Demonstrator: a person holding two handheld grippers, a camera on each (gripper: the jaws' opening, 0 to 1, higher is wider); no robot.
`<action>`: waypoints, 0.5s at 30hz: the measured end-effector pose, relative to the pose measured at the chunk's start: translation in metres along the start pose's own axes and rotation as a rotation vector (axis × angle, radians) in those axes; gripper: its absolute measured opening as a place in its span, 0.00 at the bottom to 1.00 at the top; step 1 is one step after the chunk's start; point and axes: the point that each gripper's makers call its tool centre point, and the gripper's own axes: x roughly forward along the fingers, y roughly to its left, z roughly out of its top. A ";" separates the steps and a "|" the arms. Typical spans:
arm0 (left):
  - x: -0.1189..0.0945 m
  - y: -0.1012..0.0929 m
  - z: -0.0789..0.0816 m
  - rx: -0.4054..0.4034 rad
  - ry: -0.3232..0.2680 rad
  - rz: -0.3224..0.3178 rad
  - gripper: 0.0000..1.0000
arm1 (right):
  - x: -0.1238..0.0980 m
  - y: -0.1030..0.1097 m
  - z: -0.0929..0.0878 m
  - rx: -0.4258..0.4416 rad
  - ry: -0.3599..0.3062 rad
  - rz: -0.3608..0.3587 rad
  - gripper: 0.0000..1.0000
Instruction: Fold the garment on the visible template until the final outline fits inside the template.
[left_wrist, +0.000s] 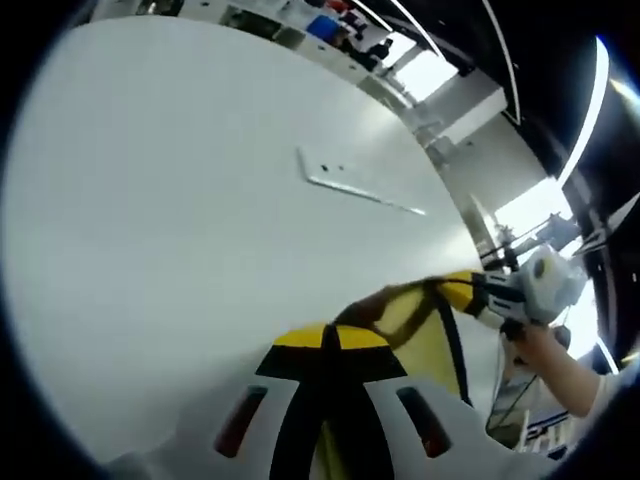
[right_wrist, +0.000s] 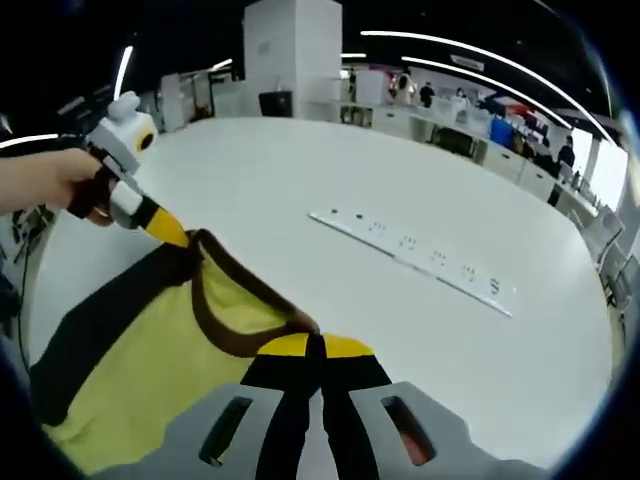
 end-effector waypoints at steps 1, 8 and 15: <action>0.001 0.001 0.000 -0.005 0.000 0.000 0.00 | 0.001 0.000 0.000 -0.001 0.000 0.000 0.03; 0.006 0.007 0.002 -0.011 -0.006 0.025 0.00 | 0.016 -0.006 -0.001 -0.010 0.014 -0.004 0.03; 0.011 0.011 0.004 -0.018 -0.001 0.036 0.00 | 0.023 -0.011 -0.001 -0.019 0.020 -0.005 0.03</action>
